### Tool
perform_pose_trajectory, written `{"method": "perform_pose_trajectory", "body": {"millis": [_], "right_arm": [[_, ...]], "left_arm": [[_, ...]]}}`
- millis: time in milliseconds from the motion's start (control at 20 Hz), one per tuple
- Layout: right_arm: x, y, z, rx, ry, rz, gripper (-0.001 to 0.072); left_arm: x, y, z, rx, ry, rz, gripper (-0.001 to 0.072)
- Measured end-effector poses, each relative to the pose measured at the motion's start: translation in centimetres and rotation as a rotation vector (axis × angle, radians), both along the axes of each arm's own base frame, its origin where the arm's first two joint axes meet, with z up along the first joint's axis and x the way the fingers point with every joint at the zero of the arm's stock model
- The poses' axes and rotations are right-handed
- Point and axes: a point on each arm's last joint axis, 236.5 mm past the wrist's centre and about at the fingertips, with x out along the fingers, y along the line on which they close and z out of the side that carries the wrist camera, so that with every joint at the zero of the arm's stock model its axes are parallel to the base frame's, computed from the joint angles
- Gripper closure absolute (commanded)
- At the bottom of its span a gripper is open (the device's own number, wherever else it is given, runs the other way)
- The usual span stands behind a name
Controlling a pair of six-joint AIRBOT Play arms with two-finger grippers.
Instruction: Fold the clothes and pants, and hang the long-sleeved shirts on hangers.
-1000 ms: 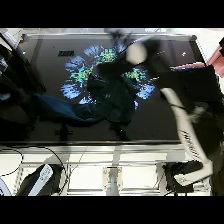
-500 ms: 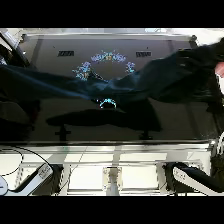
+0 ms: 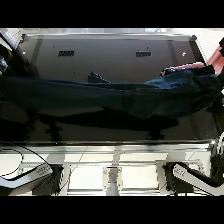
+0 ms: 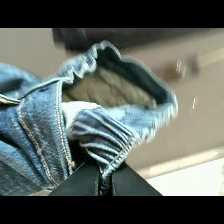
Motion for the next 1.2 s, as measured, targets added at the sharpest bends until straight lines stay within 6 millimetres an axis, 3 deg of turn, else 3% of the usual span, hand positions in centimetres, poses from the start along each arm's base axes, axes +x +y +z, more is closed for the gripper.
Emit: {"method": "perform_pose_trajectory", "body": {"millis": [250,350,450,600,700,800,900,1000,1100,1200], "right_arm": [[-2.0,2.0,-9.4,0.194,0.308,0.02,0.0683],[-2.4,4.0,-11.8,0.305,0.383,0.046,0.0683],[-1.2,6.2,-13.0,0.422,0.376,0.086,0.0683],[4.1,8.6,-12.0,0.536,0.168,0.133,0.0683],[7.5,8.6,-9.3,0.534,0.012,0.159,0.0683],[9.1,7.4,-6.3,0.456,-0.082,0.183,0.0683],[9.0,5.6,-4.7,0.351,-0.091,0.19,0.0683],[7.7,4.0,-4.4,0.272,-0.041,0.182,0.0683],[6.1,3.2,-5.2,0.241,0.036,0.175,0.0683],[4.1,2.7,-7.0,0.232,0.13,0.16,0.0683]], "left_arm": [[-1.9,0.7,-8.7,-0.101,0.275,-0.027,0.0687],[-2.9,-0.6,-11.8,-0.186,0.375,-0.08,0.0686],[-2.7,-2.7,-13.0,-0.28,0.391,-0.168,0.0687],[0.0,-4.7,-11.2,-0.37,0.263,-0.234,0.0687],[1.9,-4.5,-7.7,-0.354,0.134,-0.254,0.0688],[2.4,-3.0,-3.8,-0.252,0.036,-0.238,0.0688],[1.5,-0.6,-0.8,-0.117,-0.004,-0.184,0.0688],[0.5,1.3,1.1,-0.045,-0.024,-0.123,0.0688],[0.0,1.7,1.8,-0.021,-0.028,-0.106,0.0688],[-0.7,1.5,0.7,-0.021,0.007,-0.11,0.0687]]}}
